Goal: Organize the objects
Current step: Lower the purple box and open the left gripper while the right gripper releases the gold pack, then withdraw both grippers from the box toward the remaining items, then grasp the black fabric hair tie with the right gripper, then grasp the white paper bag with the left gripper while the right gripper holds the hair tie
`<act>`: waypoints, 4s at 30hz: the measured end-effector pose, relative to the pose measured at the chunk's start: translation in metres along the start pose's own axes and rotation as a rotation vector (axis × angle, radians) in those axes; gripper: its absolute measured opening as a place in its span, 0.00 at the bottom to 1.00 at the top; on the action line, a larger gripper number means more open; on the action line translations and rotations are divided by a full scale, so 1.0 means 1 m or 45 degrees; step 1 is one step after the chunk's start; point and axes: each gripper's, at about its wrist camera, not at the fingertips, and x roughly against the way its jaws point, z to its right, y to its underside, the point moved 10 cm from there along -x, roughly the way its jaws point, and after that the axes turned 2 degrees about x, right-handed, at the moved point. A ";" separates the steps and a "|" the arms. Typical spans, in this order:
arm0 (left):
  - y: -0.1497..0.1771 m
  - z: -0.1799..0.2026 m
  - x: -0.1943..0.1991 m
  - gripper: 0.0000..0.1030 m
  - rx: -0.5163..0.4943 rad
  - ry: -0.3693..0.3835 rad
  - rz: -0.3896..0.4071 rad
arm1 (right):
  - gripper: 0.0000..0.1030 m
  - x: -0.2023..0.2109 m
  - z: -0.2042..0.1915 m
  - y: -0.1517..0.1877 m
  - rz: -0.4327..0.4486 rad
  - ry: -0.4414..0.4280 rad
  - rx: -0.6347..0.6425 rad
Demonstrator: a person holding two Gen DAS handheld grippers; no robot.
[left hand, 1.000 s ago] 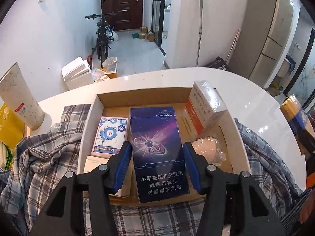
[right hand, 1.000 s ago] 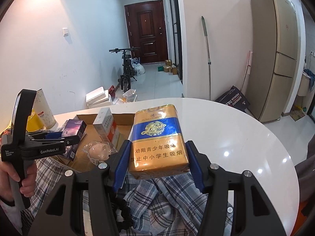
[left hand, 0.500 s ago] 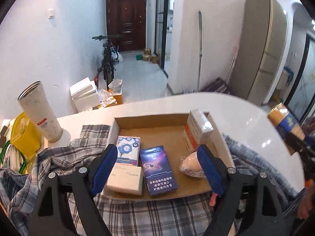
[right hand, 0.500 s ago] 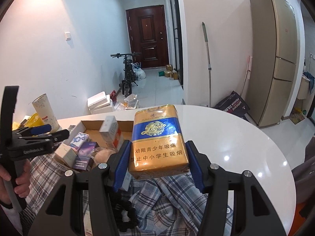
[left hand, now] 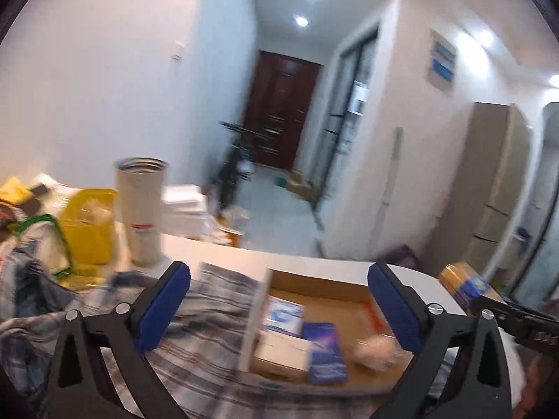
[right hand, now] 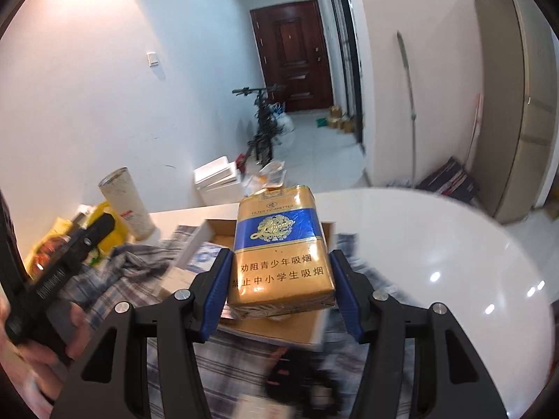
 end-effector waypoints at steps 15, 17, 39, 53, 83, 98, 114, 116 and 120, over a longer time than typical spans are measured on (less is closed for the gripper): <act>0.014 -0.048 -0.017 1.00 0.166 -0.051 -0.089 | 0.54 -0.101 -0.067 0.037 -0.190 0.006 -0.016; 0.013 -0.053 -0.017 1.00 0.185 -0.057 -0.083 | 0.54 -0.108 -0.070 0.041 -0.208 0.019 -0.009; -0.009 -0.001 0.028 1.00 -0.035 0.020 -0.010 | 0.81 -0.012 -0.012 0.006 -0.007 0.099 0.040; -0.015 0.058 0.125 1.00 -0.183 0.115 0.108 | 0.82 0.076 0.000 0.007 0.164 0.109 0.176; 0.098 0.036 0.072 1.00 -0.154 0.033 -0.132 | 0.84 -0.013 0.008 0.118 -0.139 -0.015 0.180; 0.097 0.041 0.076 1.00 -0.130 0.091 -0.152 | 0.60 -0.044 0.003 0.139 -0.234 -0.010 0.254; 0.097 0.051 0.080 1.00 -0.142 0.118 -0.153 | 0.33 -0.019 0.013 0.114 -0.076 0.029 0.230; 0.100 0.056 0.078 1.00 -0.130 0.140 -0.202 | 0.33 -0.001 0.019 0.100 0.029 0.036 0.193; 0.115 0.074 0.071 1.00 -0.118 0.193 -0.346 | 0.33 0.033 0.035 0.076 0.230 0.118 0.141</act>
